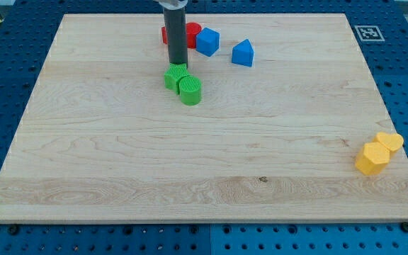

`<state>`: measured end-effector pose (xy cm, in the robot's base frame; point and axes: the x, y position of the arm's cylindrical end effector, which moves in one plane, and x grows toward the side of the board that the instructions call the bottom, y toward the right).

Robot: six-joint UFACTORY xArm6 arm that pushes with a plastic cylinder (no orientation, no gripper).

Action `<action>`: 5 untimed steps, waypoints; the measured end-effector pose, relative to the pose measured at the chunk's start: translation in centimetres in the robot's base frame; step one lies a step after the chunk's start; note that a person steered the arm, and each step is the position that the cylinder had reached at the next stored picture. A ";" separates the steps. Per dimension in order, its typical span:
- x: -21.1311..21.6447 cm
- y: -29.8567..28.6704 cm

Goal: Push the green blocks slightly towards the down

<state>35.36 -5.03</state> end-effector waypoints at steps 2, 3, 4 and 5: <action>2.1 0.0; 3.1 0.0; 3.2 0.6; 3.2 5.5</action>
